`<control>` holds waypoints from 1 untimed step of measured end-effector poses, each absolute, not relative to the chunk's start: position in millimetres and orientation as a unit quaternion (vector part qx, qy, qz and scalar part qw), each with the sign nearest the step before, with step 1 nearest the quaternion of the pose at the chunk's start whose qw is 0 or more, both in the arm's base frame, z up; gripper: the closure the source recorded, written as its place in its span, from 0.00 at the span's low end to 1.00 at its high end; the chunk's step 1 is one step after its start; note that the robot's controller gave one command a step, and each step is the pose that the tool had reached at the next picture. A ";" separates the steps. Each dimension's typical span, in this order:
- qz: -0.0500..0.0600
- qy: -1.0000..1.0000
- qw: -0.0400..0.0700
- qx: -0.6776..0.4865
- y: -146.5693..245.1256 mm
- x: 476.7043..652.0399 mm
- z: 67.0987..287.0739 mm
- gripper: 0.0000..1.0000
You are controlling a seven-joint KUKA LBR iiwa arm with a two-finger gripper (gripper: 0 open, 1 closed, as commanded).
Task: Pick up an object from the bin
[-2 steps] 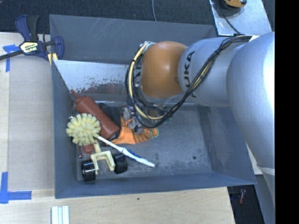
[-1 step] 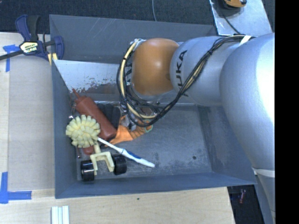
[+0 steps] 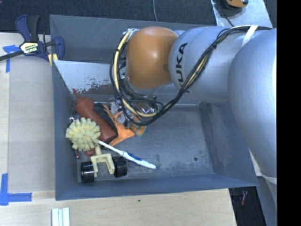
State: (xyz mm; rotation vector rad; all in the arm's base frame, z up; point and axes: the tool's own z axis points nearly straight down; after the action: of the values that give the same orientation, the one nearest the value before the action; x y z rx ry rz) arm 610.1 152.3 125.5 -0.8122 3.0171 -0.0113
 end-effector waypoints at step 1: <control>-0.004 0.922 0.009 -0.387 168.5 607.7 193.2 1.00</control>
Offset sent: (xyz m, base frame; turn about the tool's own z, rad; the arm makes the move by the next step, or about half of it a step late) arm -0.0059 0.0141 0.1824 -0.1602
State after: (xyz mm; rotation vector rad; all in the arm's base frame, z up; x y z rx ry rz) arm 607.7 168.5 193.2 -1.2081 2.8803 -0.0119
